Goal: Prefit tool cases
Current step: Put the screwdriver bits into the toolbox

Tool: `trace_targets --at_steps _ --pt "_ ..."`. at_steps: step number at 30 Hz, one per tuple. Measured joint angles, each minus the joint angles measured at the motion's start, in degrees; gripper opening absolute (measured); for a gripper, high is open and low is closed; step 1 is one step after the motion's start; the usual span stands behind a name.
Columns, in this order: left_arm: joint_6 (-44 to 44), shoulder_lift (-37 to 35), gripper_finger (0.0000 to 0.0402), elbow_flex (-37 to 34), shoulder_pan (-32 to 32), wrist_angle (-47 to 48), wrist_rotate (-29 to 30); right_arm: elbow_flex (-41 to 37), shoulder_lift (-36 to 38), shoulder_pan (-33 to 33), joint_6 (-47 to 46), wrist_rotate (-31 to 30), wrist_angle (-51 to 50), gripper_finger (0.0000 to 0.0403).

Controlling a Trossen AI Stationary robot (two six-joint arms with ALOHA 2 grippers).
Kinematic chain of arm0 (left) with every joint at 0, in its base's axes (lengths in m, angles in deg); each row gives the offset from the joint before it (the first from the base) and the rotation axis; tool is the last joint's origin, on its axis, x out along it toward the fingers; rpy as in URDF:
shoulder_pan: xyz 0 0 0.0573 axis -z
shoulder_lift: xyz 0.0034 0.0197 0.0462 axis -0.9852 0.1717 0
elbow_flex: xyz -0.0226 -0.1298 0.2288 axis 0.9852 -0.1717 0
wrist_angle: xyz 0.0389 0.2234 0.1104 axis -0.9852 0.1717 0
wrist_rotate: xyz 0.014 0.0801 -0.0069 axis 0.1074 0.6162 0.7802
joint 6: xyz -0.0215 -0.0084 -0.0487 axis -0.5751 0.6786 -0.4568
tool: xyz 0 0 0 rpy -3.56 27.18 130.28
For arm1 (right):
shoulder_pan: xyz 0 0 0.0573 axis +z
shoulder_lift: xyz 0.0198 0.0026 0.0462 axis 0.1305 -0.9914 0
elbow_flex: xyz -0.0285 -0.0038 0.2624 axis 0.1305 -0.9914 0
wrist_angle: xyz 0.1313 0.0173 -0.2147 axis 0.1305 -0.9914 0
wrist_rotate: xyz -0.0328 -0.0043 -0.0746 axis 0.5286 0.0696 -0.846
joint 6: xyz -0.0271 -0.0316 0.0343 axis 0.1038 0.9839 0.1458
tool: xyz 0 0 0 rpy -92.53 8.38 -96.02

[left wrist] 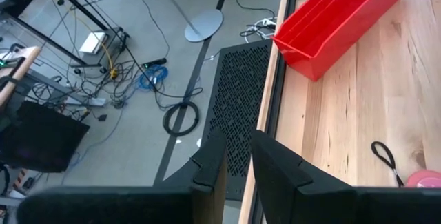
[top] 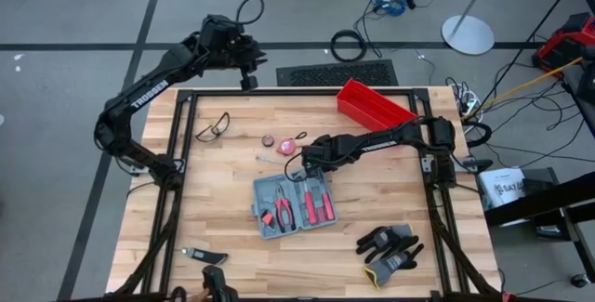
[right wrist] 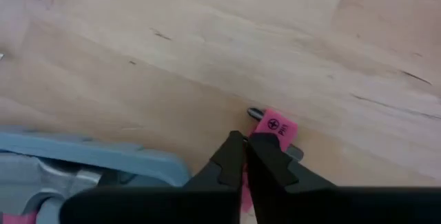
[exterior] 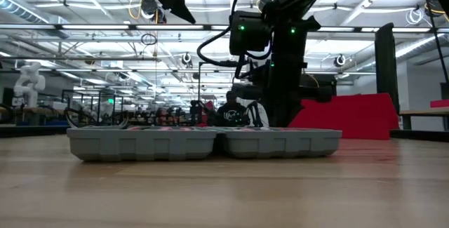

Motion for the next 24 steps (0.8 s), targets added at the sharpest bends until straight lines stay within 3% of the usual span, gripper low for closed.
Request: trace_targets --at_steps 11,19,24 --pt "0.2 2.4 0.0073 0.0 0.0 -0.1 0.0 5.4 -0.7 -0.3 4.6 -1.7 -5.1 0.0007" --pt "1.6 2.4 0.0073 0.0 0.0 -0.4 -0.1 9.4 -0.8 -0.1 4.6 -2.8 -13.3 0.0062" --pt "1.6 2.4 0.0073 0.0 0.0 -0.5 -0.2 9.4 -0.7 0.0 4.4 -2.8 -12.7 0.0106"
